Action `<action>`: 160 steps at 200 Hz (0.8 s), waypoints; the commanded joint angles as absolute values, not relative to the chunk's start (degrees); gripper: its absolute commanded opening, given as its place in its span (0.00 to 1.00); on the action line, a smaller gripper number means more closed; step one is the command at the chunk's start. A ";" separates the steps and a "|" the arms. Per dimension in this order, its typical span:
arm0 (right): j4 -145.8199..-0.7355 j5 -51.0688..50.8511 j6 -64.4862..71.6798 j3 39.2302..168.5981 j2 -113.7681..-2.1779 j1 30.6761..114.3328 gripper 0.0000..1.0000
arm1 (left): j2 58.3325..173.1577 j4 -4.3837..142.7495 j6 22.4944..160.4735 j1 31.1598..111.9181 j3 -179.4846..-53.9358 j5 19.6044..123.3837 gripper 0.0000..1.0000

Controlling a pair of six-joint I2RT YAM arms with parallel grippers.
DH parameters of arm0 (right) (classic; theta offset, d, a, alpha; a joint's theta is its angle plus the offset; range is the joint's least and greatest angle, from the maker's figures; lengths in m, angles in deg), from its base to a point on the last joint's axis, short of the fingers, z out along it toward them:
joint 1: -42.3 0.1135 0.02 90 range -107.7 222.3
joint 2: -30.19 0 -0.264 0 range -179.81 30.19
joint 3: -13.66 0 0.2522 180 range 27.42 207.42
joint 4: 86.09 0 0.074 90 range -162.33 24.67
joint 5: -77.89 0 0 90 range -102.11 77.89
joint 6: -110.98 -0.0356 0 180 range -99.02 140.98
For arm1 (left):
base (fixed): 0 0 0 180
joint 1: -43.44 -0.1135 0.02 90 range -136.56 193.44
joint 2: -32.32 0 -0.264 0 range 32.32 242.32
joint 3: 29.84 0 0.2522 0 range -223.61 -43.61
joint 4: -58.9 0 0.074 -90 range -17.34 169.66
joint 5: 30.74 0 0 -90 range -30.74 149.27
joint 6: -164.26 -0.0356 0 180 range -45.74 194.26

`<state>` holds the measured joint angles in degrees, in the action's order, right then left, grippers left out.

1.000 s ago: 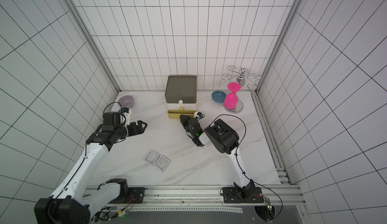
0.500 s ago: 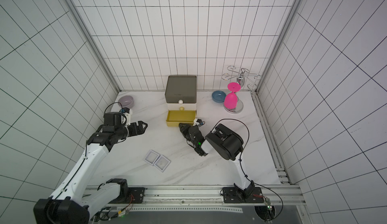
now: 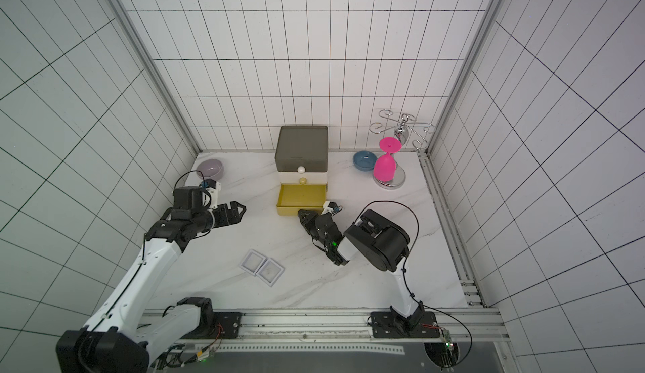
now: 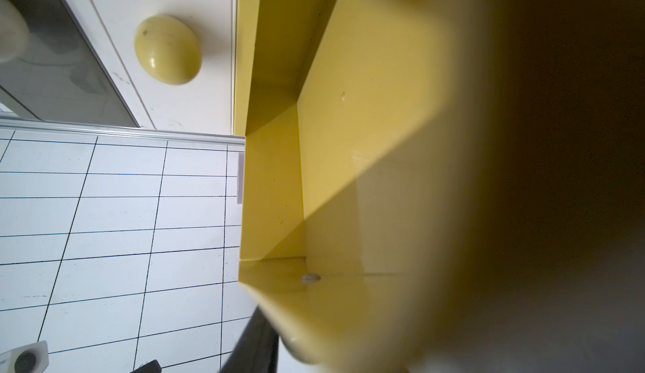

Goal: Place the brooch boxes into the drawer by color
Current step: Open the drawer in the storage box.

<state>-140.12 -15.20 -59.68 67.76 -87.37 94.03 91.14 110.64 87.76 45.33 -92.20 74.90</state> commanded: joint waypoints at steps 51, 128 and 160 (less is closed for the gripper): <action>-142.33 -15.47 -56.45 66.10 -83.26 95.51 0.54 | 91.20 110.11 87.26 45.55 -91.95 74.17 0.95; -137.01 -16.15 -55.48 60.94 -74.80 96.84 0.59 | 91.29 110.11 87.27 45.55 -92.01 74.29 0.95; -126.30 -15.79 -53.51 58.03 -65.68 96.84 0.57 | 91.33 110.04 87.18 45.55 -92.03 74.35 0.95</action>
